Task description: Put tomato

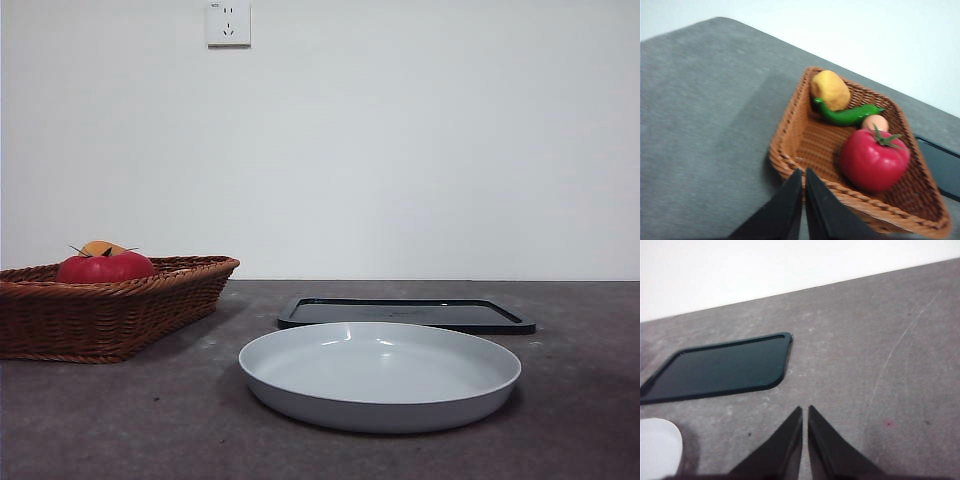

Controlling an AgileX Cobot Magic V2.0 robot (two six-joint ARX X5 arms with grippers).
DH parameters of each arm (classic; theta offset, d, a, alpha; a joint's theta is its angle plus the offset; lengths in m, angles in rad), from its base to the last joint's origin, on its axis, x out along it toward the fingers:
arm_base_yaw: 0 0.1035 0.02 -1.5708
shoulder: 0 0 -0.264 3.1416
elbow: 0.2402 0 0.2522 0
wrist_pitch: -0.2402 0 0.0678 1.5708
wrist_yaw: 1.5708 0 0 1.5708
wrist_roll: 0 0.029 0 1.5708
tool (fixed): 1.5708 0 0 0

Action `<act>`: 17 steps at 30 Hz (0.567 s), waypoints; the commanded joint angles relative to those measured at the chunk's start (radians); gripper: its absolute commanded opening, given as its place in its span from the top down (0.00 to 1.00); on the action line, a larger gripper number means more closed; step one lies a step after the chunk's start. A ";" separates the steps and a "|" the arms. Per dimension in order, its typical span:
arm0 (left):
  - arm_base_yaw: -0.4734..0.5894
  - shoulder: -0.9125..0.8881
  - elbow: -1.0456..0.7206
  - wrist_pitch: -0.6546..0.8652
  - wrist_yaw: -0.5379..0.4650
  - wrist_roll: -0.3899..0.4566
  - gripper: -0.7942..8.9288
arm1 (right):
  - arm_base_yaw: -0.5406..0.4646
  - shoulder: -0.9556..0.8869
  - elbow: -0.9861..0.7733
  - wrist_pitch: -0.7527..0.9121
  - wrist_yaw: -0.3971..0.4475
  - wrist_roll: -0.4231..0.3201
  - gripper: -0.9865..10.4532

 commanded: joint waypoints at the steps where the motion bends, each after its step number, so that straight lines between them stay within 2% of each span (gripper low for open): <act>1: 0.003 0.002 0.018 -0.032 0.037 -0.034 0.91 | 0.000 -0.003 0.016 0.003 -0.021 0.060 0.91; 10: 0.003 0.048 0.161 -0.117 0.048 -0.040 0.91 | 0.000 0.020 0.178 -0.059 -0.044 0.069 0.91; 14: 0.003 0.122 0.264 -0.150 0.106 -0.033 0.91 | 0.000 0.082 0.295 -0.135 -0.060 0.057 0.91; 17: 0.003 0.192 0.350 -0.211 0.156 0.014 0.91 | 0.000 0.141 0.382 -0.188 -0.100 0.016 0.91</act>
